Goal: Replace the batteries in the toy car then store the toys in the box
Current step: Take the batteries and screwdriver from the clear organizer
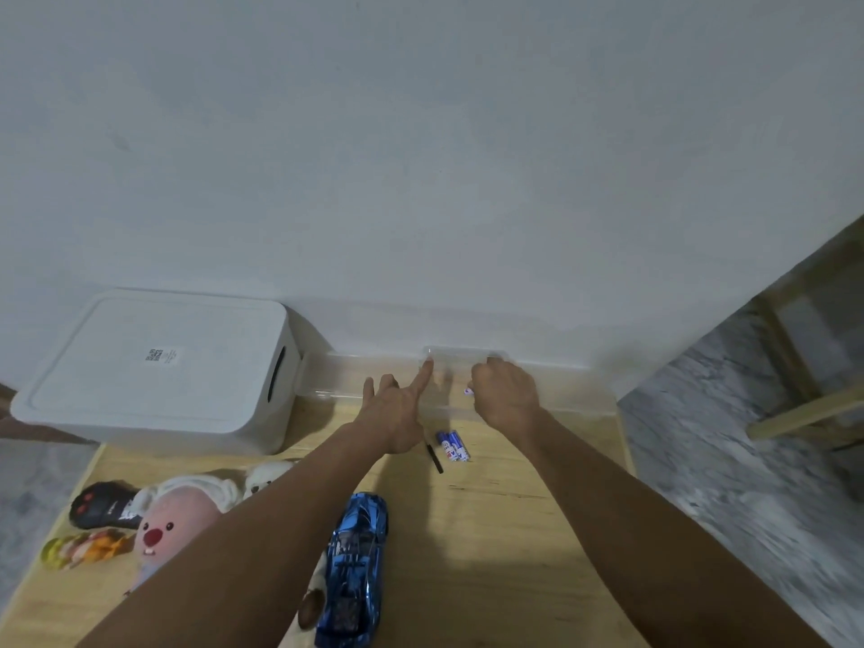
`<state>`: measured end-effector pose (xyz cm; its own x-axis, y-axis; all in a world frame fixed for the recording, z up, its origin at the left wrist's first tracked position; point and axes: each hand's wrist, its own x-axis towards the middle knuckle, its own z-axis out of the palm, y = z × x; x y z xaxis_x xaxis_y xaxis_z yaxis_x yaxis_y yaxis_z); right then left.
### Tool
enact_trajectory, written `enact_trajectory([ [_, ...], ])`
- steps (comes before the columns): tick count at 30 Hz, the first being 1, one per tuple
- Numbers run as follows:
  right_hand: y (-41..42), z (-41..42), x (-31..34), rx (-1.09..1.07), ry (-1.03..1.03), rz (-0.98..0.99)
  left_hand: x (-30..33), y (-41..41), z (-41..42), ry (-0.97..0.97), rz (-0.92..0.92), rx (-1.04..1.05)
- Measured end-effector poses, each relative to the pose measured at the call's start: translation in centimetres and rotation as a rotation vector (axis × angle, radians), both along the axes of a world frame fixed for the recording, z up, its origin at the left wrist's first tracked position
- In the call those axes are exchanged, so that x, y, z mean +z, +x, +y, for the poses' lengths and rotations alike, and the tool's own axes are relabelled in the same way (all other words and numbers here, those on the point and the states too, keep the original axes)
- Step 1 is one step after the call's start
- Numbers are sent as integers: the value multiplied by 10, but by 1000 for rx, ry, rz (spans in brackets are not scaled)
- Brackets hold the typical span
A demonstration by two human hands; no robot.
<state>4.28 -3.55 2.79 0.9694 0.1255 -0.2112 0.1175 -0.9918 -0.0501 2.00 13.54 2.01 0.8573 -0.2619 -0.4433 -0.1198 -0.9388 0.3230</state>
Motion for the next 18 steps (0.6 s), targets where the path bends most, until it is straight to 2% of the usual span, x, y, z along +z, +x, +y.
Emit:
enact_trajectory([
  [3,-26,4,-10,-210,337,-108,-1,-1,1,0,3,5],
  [6,-56,10,-25,-447,598,-80,3,-6,2,29,2,-16],
  [10,-80,10,-51,-619,665,-70,1,-14,5,3,-35,-38],
  [14,-90,8,-59,-814,763,-104,1,-17,9,80,-59,-91],
  [18,-97,11,-64,-810,741,-92,4,-22,13,78,-112,-43],
])
